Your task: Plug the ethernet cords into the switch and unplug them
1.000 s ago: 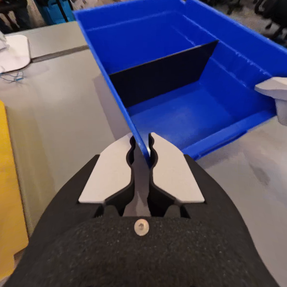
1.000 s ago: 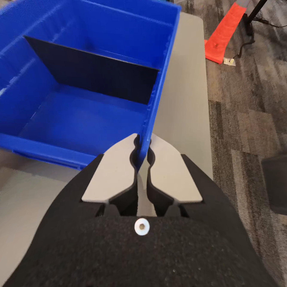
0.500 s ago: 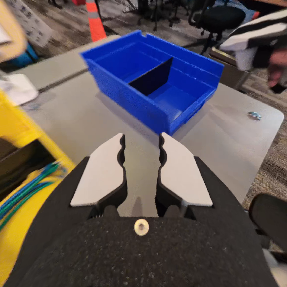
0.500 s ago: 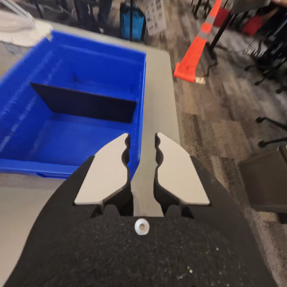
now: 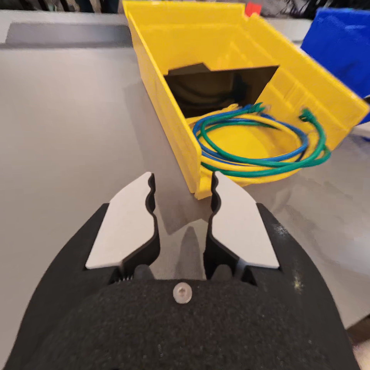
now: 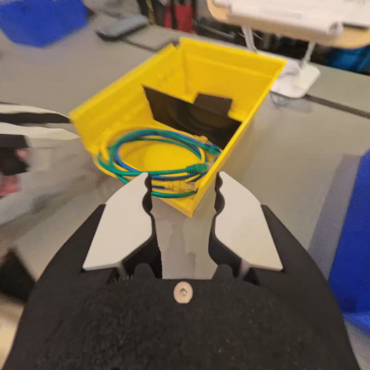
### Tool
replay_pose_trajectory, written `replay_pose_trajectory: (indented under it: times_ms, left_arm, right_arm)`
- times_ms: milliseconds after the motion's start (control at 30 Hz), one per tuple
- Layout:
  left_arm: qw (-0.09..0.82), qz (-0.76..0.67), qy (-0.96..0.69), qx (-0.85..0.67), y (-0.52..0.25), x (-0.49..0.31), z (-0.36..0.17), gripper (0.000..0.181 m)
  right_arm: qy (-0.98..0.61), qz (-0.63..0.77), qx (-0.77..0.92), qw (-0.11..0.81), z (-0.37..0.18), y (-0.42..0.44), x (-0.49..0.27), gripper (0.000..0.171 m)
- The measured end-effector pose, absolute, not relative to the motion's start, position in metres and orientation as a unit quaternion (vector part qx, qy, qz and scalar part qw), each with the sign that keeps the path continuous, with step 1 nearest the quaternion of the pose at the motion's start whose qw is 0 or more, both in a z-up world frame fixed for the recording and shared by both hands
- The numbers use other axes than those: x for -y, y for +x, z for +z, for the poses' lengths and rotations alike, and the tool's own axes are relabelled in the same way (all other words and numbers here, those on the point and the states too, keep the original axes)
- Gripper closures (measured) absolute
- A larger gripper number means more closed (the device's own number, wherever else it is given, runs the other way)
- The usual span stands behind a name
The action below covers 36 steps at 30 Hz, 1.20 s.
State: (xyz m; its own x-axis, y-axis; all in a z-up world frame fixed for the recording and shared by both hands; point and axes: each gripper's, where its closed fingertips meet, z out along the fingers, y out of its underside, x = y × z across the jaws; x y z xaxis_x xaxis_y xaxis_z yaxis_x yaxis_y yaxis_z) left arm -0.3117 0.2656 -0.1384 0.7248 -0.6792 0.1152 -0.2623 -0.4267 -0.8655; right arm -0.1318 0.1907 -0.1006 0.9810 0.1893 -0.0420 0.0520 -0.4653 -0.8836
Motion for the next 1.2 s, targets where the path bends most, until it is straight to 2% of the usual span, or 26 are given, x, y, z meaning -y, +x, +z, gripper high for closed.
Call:
replay_pose_trajectory:
  times_ms: [67, 133, 167, 200, 300, 467, 633, 767, 967, 1067, 1200]
  left_arm:
    - [0.445, -0.228, -0.814, -0.296, -0.303, -0.273, -0.145, 0.132]
    - [0.451, -0.22, -0.807, -0.311, -0.293, -0.281, -0.145, 0.158]
    - [0.448, -0.213, -0.805, -0.325, -0.287, -0.285, -0.149, 0.168]
    - [0.452, -0.203, -0.804, -0.329, -0.284, -0.289, -0.151, 0.171]
    - [0.464, -0.151, -0.801, -0.348, -0.283, -0.296, -0.152, 0.173]
    - [0.485, -0.164, -0.798, -0.318, -0.301, -0.308, -0.129, 0.176]
    - [0.522, -0.156, -0.791, -0.277, -0.366, -0.333, -0.098, 0.177]
    - [0.553, -0.122, -0.784, -0.253, -0.436, -0.357, -0.085, 0.178]
    - [0.517, -0.085, -0.822, -0.224, -0.518, -0.393, -0.12, 0.179]
    - [0.481, -0.122, -0.848, -0.186, -0.531, -0.403, -0.147, 0.179]
    - [0.473, -0.132, -0.855, -0.167, -0.536, -0.407, -0.15, 0.176]
  right_arm:
    - [-0.87, -0.037, 0.024, 0.491, -0.133, -0.122, -0.203, 0.118]
    - [-0.872, -0.092, -0.029, 0.479, -0.147, -0.11, -0.208, 0.149]
    - [-0.867, -0.085, -0.039, 0.489, -0.149, -0.112, -0.21, 0.158]
    - [-0.861, -0.085, -0.051, 0.499, -0.148, -0.11, -0.212, 0.164]
    - [-0.857, -0.068, -0.075, 0.505, -0.148, -0.107, -0.22, 0.165]
    - [-0.83, -0.078, -0.079, 0.546, -0.126, -0.123, -0.23, 0.166]
    - [-0.802, -0.044, -0.076, 0.59, -0.094, -0.186, -0.254, 0.164]
    - [-0.802, -0.017, -0.058, 0.595, -0.089, -0.252, -0.282, 0.164]
    - [-0.832, -0.006, -0.021, 0.554, -0.131, -0.339, -0.313, 0.163]
    - [-0.829, 0.004, -0.01, 0.56, -0.147, -0.359, -0.316, 0.16]
    - [-0.825, 0.05, 0.015, 0.563, -0.145, -0.37, -0.314, 0.154]
